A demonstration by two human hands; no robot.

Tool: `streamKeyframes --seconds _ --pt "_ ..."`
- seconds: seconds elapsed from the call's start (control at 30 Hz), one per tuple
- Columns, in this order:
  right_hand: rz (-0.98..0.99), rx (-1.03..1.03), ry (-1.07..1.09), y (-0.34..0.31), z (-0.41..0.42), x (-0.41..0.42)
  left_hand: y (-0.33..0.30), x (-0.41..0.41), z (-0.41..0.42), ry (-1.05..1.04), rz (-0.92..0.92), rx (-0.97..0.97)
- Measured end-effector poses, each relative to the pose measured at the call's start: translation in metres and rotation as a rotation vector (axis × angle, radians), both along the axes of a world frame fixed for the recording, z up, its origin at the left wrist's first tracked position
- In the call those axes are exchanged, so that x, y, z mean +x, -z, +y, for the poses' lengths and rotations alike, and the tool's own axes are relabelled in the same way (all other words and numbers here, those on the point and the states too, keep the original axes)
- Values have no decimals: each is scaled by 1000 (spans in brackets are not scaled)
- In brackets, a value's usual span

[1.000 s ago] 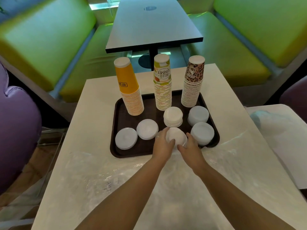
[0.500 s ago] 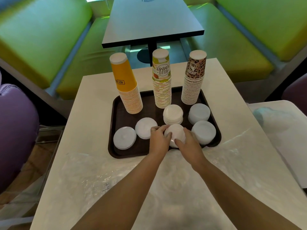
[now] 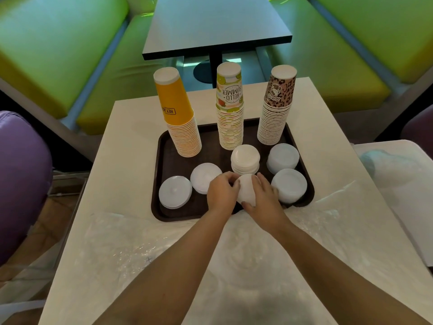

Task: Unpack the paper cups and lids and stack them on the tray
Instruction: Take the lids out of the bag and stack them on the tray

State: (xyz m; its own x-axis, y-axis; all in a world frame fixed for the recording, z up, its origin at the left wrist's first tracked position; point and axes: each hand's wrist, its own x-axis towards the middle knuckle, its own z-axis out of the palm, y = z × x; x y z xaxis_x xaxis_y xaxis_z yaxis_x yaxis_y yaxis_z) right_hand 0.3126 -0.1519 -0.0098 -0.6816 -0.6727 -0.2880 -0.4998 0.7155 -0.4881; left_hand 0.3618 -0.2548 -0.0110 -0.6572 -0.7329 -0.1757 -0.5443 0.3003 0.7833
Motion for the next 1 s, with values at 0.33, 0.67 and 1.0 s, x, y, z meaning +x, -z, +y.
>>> streamKeyframes --seconds 0.33,0.67,1.0 --pt "97 69 -44 1 -5 -8 3 4 -1 115 -7 222" --pt "117 29 -59 10 -3 -8 0 -2 -6 122 -20 303" --pt "108 -94 54 5 -1 -4 -2 -4 -12 147 -72 299"
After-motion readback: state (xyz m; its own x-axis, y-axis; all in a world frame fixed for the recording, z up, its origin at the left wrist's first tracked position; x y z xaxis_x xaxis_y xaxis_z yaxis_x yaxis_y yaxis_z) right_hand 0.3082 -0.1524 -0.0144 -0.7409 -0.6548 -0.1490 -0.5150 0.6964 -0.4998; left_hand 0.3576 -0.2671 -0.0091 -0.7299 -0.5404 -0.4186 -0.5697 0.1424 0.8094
